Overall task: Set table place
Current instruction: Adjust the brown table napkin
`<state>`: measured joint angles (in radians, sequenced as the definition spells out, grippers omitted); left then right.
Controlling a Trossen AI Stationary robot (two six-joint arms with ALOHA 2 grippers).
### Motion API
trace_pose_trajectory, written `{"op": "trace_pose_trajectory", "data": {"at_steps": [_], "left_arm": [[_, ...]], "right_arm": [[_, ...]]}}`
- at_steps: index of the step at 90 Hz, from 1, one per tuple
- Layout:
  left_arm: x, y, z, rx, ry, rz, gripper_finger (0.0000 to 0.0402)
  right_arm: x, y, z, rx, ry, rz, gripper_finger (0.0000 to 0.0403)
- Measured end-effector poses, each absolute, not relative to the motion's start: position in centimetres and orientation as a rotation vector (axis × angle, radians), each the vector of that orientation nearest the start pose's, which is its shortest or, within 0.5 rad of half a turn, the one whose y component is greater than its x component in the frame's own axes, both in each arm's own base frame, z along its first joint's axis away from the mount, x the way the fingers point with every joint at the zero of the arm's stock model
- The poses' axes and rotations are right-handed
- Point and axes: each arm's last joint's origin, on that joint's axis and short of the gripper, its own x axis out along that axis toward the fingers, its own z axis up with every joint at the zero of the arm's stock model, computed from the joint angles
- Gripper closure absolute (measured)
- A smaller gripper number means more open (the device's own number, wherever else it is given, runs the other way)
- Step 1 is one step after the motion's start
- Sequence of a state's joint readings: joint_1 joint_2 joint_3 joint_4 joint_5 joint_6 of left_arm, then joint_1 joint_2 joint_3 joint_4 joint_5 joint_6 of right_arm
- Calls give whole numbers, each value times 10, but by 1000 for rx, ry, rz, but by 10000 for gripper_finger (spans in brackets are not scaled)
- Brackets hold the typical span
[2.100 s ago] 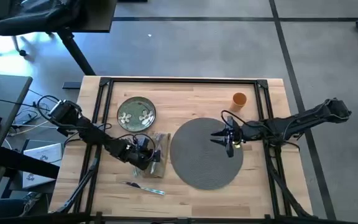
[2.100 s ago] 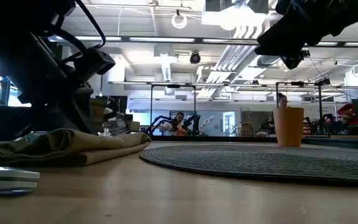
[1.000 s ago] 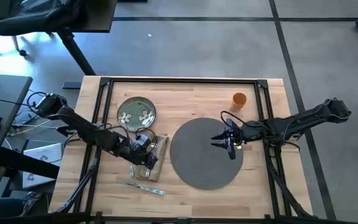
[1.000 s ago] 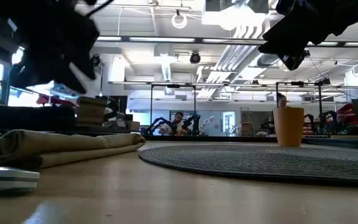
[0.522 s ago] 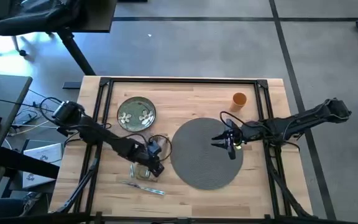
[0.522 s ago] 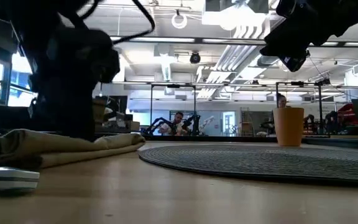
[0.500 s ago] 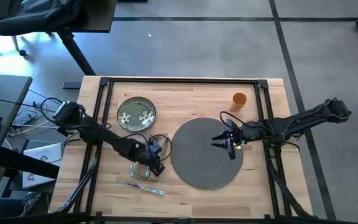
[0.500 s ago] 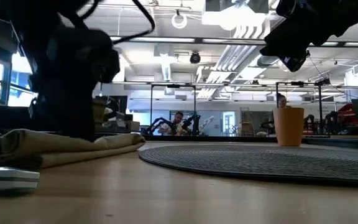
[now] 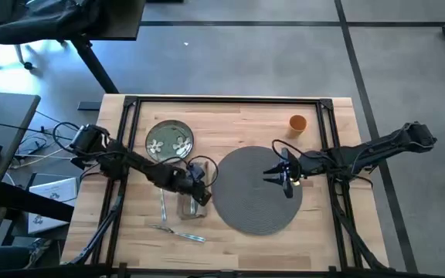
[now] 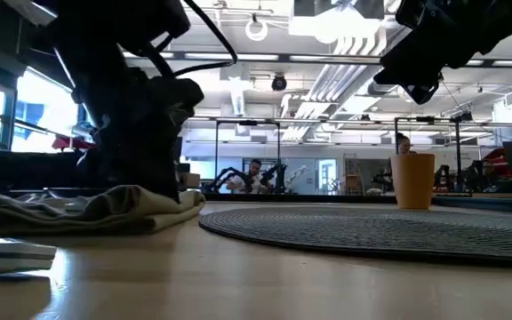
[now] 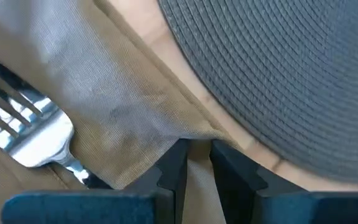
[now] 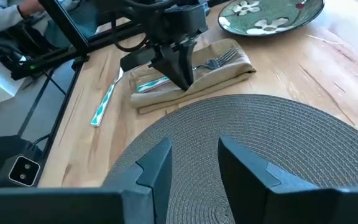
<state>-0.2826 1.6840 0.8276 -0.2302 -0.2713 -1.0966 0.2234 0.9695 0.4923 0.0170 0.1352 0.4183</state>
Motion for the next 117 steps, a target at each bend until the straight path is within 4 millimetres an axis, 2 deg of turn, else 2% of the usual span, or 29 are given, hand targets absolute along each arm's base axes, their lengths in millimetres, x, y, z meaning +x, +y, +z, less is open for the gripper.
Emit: {"op": "trace_pose_trajectory", "data": {"at_steps": [11,29,37,55,71,94,105,117], "left_arm": [[290,-76,144,-688,898,515,346],[288,-83,187,-582,818,438,348],[284,-78,193,-500,821,449,348],[284,-68,181,-340,885,497,349],[292,-67,165,-263,887,542,349],[300,-58,133,-278,966,613,349],[306,-53,124,-307,972,611,349],[308,-51,123,-324,970,604,349]], "right_arm": [[198,41,219,331,463,-10,293],[198,41,220,341,453,-10,293],[198,41,220,341,453,-10,293],[199,39,220,375,434,-88,293],[199,38,220,283,426,-108,293],[198,38,218,217,455,-87,293],[197,38,218,192,462,-84,293],[197,38,218,191,462,-84,293]]}}
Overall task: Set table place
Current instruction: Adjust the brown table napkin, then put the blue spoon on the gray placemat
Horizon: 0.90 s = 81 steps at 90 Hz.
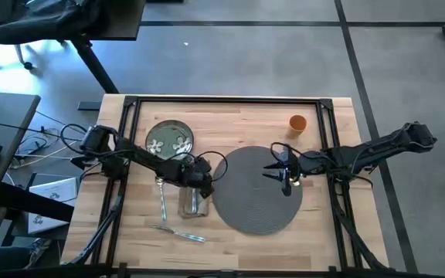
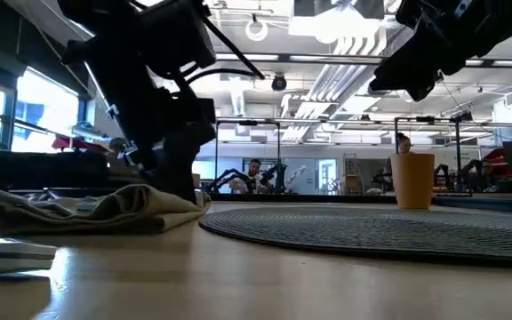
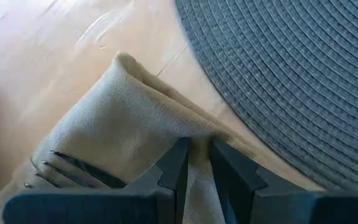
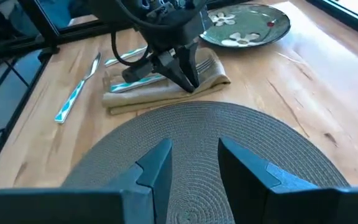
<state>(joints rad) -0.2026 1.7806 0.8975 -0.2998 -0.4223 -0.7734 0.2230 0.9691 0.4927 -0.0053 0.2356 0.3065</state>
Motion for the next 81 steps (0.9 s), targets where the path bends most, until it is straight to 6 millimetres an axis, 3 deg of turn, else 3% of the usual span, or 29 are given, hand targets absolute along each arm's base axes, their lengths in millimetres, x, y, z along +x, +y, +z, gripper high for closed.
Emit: {"op": "trace_pose_trajectory", "data": {"at_steps": [9,21,41,61,81], "left_arm": [[306,-51,134,-326,962,600,349],[304,-55,168,-354,887,552,349],[293,-60,206,-381,770,491,349],[282,-49,216,-527,846,470,313],[254,-69,207,-712,1143,495,246]], "right_arm": [[197,38,218,191,461,-84,293],[197,38,218,195,461,-85,293],[198,38,219,281,447,-102,293],[198,38,220,340,436,-102,293],[196,38,216,295,475,-116,290]]}}
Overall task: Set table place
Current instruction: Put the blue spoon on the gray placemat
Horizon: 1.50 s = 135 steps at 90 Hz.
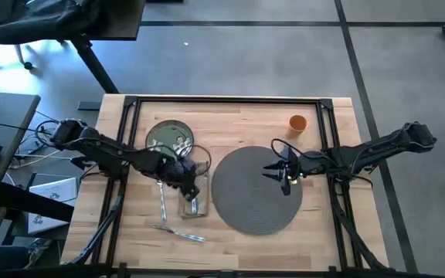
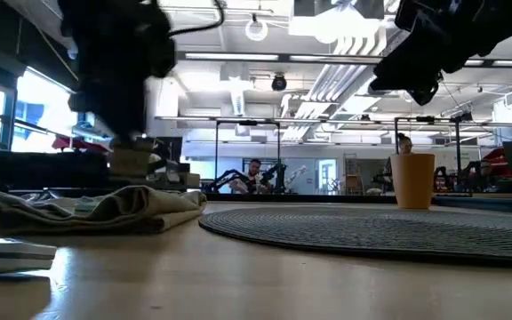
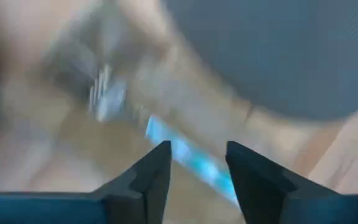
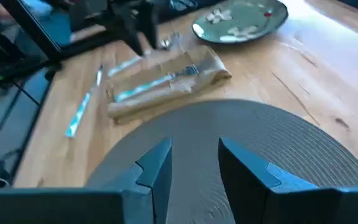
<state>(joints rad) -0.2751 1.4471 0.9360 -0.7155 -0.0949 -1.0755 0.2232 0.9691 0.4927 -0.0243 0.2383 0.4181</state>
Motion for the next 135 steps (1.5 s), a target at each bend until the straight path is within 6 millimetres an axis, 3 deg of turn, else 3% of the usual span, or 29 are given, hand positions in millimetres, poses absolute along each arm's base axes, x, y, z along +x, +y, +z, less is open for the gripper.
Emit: {"op": "trace_pose_trajectory", "data": {"at_steps": [21,39,67,116,135], "left_arm": [[217,-87,202,-744,1294,819,227],[204,-88,194,-799,1301,984,228],[192,-86,165,-876,1303,1030,229],[185,-82,133,-941,1233,969,231],[183,-81,133,-917,1245,973,291]], "right_arm": [[193,35,210,262,534,-187,256],[192,35,210,264,535,-198,214],[192,34,210,262,533,-208,206],[192,34,209,340,527,-234,206],[192,34,209,362,531,-237,206]]}}
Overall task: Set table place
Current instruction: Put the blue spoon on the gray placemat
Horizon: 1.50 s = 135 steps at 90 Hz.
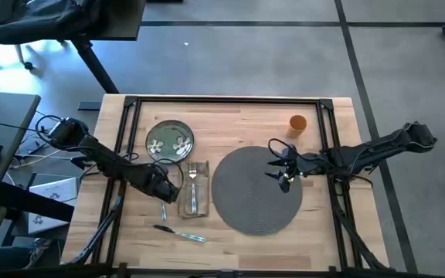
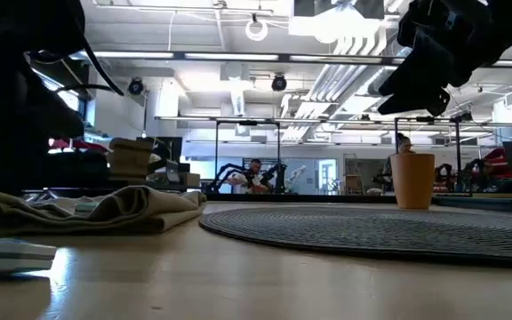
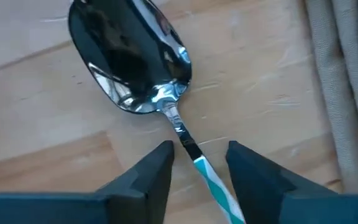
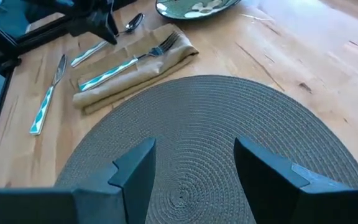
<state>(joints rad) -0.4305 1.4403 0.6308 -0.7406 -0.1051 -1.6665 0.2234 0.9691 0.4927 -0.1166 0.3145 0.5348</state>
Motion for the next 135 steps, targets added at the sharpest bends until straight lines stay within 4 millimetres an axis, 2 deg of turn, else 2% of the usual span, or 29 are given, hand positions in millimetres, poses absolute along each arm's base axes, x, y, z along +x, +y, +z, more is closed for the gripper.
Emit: {"op": "trace_pose_trajectory", "data": {"at_steps": [14,19,27,43,62,69,78,91,111,124,135], "left_arm": [[181,-81,133,-882,1261,968,378],[181,-82,134,-873,1260,966,392],[186,-86,142,-856,1261,968,389],[207,-96,182,-839,1185,856,397],[240,-103,239,-772,871,719,399],[255,-104,252,-774,719,644,400],[276,-101,258,-774,567,568,400],[309,-96,252,-765,441,491,401],[363,-85,221,-832,260,393,401],[389,-77,197,-904,247,339,401],[411,-73,190,-908,267,324,401]], "right_arm": [[191,34,208,359,544,-239,206],[191,34,207,366,555,-242,206],[190,35,206,398,571,-219,206],[192,40,213,467,603,-120,206],[196,49,243,449,579,-51,206],[197,51,255,428,563,-32,206],[199,52,271,399,523,-11,206],[201,53,287,391,475,3,206],[202,52,311,361,419,1,206],[200,51,332,339,388,8,206],[197,50,343,311,400,1,206]]}}
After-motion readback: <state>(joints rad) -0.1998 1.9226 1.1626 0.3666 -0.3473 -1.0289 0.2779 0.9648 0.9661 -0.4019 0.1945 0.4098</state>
